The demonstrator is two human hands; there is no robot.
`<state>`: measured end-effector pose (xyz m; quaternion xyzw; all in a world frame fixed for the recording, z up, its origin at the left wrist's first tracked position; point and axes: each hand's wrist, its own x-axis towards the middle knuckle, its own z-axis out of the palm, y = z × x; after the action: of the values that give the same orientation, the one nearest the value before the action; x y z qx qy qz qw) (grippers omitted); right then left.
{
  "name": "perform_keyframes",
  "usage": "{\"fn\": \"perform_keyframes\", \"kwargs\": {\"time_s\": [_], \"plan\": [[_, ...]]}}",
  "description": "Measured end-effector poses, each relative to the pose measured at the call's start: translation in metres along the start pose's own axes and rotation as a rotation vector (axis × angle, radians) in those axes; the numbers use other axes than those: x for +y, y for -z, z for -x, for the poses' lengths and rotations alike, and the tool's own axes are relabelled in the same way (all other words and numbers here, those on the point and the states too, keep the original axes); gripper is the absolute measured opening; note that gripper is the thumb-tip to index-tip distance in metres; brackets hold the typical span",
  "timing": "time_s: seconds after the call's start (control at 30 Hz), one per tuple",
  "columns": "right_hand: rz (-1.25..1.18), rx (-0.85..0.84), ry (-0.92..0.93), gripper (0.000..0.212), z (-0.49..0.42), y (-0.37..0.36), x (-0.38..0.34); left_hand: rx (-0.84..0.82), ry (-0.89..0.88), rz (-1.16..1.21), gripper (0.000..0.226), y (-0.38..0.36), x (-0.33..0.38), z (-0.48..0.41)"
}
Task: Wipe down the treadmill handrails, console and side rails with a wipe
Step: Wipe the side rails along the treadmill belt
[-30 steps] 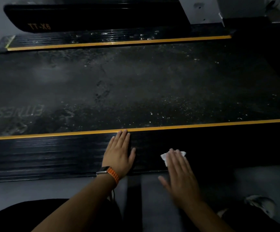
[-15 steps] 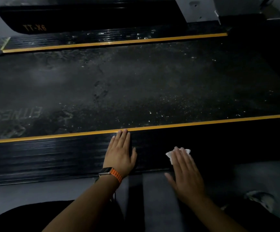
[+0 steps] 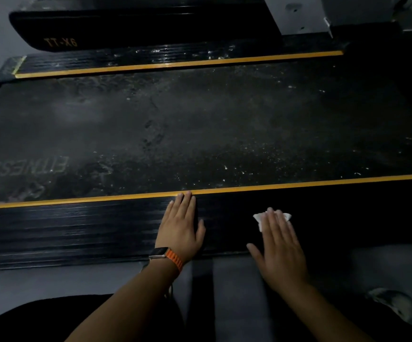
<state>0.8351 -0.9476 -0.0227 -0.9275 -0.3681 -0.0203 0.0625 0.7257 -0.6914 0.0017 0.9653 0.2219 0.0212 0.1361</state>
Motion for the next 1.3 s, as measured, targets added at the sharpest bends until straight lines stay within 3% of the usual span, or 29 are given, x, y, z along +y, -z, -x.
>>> {"fn": "perform_keyframes", "kwargs": {"time_s": [0.17, 0.47, 0.63, 0.87, 1.03, 1.2, 1.3], "plan": [[-0.033, -0.041, 0.147, 0.087, -0.025, -0.005, -0.066, 0.011, -0.001, -0.007, 0.07, 0.0, 0.0, 0.0], [-0.071, 0.004, 0.237, 0.072, -0.007, -0.003, -0.045, 0.03, -0.005, 0.006, 0.069, -0.002, 0.0, 0.001], [-0.046, 0.0, 0.263, 0.079, -0.011, -0.004, -0.058, 0.034, -0.002, 0.014, 0.07, -0.001, 0.0, 0.001], [-0.005, -0.027, 0.024, 0.074, -0.015, 0.008, -0.005, 0.019, -0.007, 0.013, 0.07, 0.001, 0.0, 0.0], [-0.046, -0.057, -0.035, 0.083, -0.017, 0.008, -0.02, 0.018, -0.006, 0.02, 0.07, 0.0, 0.001, 0.002], [-0.132, -0.061, 0.151, 0.083, -0.031, 0.0, -0.078, 0.031, -0.009, 0.007, 0.07, -0.002, 0.0, 0.0], [-0.08, -0.069, 0.24, 0.077, -0.04, 0.001, -0.067, 0.02, -0.004, 0.008, 0.071, -0.002, -0.001, 0.0]]}}
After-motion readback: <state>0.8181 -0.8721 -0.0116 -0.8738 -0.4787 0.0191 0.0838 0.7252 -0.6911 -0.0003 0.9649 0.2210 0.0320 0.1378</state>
